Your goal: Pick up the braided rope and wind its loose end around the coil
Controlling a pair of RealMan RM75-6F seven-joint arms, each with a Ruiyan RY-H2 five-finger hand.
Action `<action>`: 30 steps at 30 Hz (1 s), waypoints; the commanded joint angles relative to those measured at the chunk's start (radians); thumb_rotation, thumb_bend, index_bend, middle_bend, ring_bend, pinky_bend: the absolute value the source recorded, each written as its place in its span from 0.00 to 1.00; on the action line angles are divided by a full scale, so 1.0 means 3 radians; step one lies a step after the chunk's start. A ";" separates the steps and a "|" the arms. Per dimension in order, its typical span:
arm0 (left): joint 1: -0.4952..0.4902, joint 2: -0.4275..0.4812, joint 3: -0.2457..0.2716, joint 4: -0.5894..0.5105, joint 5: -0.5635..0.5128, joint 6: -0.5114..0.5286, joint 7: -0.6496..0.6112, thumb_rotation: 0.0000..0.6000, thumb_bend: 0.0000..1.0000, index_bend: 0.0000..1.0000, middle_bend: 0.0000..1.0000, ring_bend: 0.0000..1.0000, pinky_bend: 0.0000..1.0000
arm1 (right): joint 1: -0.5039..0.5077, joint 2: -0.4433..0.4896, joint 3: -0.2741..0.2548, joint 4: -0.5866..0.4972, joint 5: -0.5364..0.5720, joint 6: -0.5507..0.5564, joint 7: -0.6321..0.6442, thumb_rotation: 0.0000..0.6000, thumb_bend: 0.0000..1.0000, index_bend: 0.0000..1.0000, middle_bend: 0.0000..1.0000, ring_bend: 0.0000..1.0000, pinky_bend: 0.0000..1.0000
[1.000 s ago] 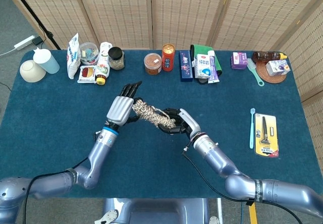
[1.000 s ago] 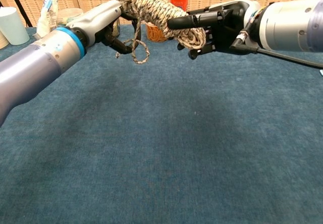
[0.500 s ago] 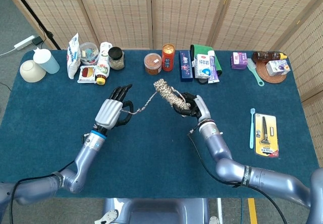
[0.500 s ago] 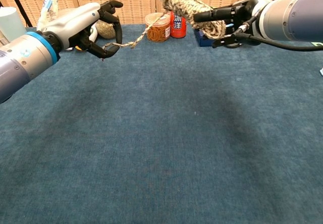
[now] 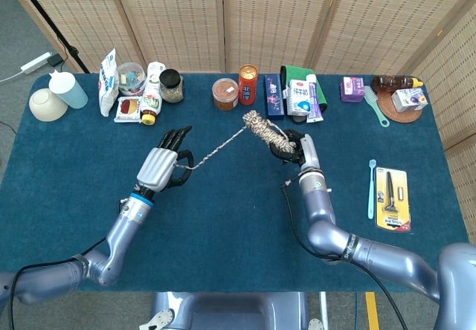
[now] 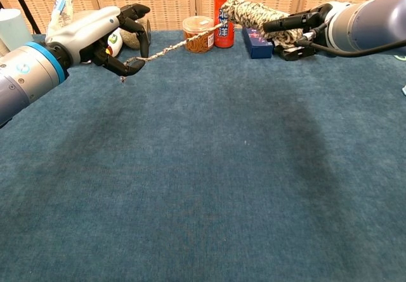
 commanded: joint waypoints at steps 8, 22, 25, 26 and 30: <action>0.0016 -0.0001 -0.0044 -0.0015 0.0006 -0.0032 0.0027 1.00 0.40 0.63 0.00 0.00 0.00 | -0.0074 -0.0095 0.0147 0.0035 0.0018 0.0006 -0.0214 1.00 0.75 0.77 0.67 0.55 0.64; 0.0034 0.0093 -0.0060 -0.0106 0.0123 -0.0048 -0.0044 1.00 0.27 0.00 0.00 0.00 0.00 | -0.0245 -0.0106 0.0203 -0.0012 -0.0188 -0.0180 -0.0284 1.00 0.75 0.77 0.67 0.55 0.64; 0.0044 0.0122 -0.0066 -0.0138 0.0153 -0.0031 -0.0075 1.00 0.25 0.00 0.00 0.00 0.00 | -0.0275 -0.0107 0.0205 -0.0016 -0.0223 -0.0201 -0.0294 1.00 0.75 0.77 0.67 0.55 0.64; 0.0049 0.0135 -0.0068 -0.0154 0.0160 -0.0024 -0.0075 1.00 0.25 0.00 0.00 0.00 0.00 | -0.0284 -0.0107 0.0203 -0.0018 -0.0234 -0.0209 -0.0298 1.00 0.75 0.77 0.67 0.55 0.64; 0.0079 0.0207 -0.0080 -0.0263 0.0174 0.0015 -0.0066 1.00 0.25 0.00 0.00 0.00 0.00 | -0.0324 -0.0099 0.0191 -0.0037 -0.0291 -0.0228 -0.0308 1.00 0.75 0.77 0.67 0.55 0.64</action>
